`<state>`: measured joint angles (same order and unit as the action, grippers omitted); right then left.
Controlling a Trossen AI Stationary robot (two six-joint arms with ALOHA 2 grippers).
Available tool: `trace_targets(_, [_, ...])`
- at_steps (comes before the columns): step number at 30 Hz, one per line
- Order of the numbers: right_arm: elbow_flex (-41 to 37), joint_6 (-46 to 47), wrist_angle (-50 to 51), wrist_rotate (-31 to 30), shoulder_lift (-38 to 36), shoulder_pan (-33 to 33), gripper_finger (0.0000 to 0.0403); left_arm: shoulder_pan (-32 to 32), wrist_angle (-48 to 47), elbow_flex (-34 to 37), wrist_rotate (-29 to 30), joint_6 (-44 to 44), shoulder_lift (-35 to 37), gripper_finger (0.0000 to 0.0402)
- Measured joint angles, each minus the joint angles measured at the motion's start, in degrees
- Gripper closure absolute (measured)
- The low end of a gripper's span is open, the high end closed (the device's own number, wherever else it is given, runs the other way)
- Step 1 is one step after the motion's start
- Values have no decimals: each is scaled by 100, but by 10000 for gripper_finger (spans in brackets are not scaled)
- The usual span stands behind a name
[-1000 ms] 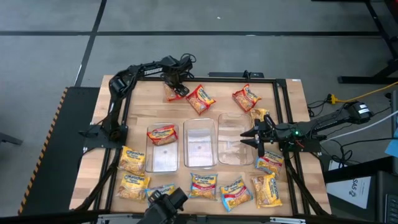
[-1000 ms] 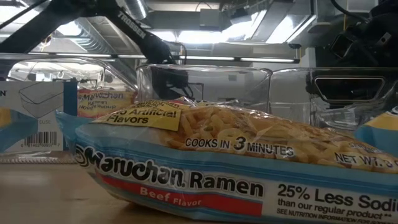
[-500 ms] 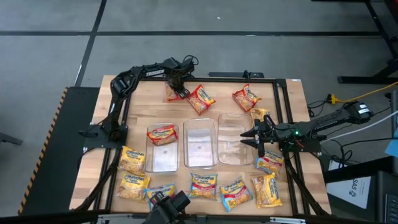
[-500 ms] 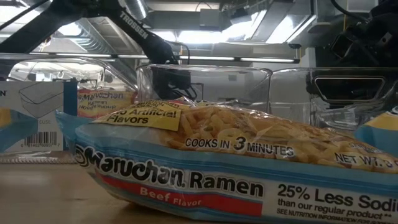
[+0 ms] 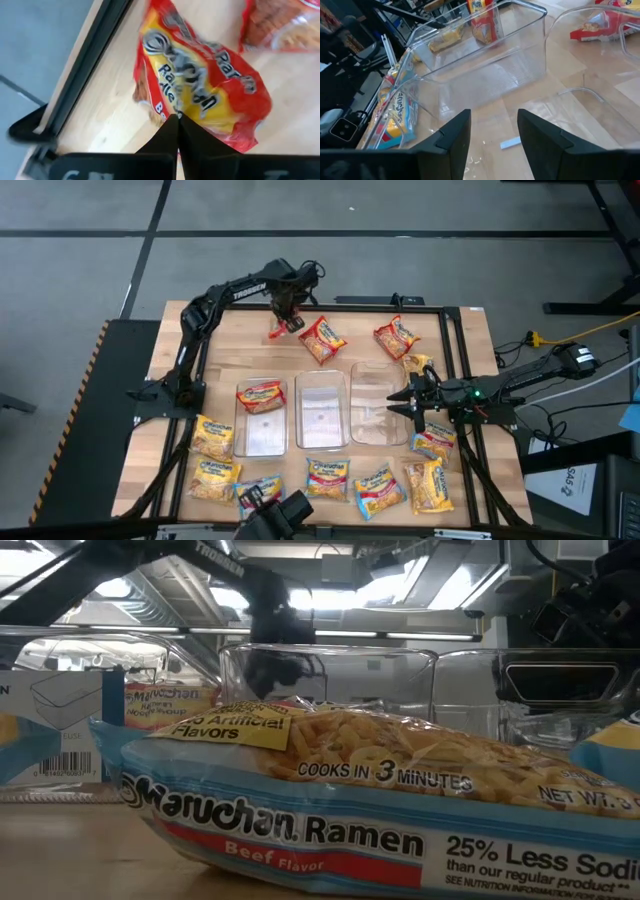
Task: Sort Maruchan noodles
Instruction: Put the red noodle pack into the left transparent bin
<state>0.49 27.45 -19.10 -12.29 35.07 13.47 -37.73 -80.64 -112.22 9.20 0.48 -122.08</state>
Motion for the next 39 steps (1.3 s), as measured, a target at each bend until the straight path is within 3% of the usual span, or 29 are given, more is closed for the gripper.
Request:
trace_targets(5, [0,109,5,0,1,0,236,183,-1005,-753,144,-234,26,401])
trace_targets(12, [0,260,72,-3,3,2,236,492,-933,-907,-701,-643,642,401])
trace_targets(18, [4,633,228,-31,-2,2,236,1006,-946,-901,-742,-1182,1365,401])
trace_targets(25, [9,876,213,-24,0,2,236,2020,-933,-880,-748,-2163,2205,401])
trace_targets(31, [9,897,204,-16,2,2,236,3026,-931,-225,-695,-3209,2841,401])
trace_targets(39, [9,988,202,-7,2,2,236,4036,-961,1518,-745,-5493,3465,401])
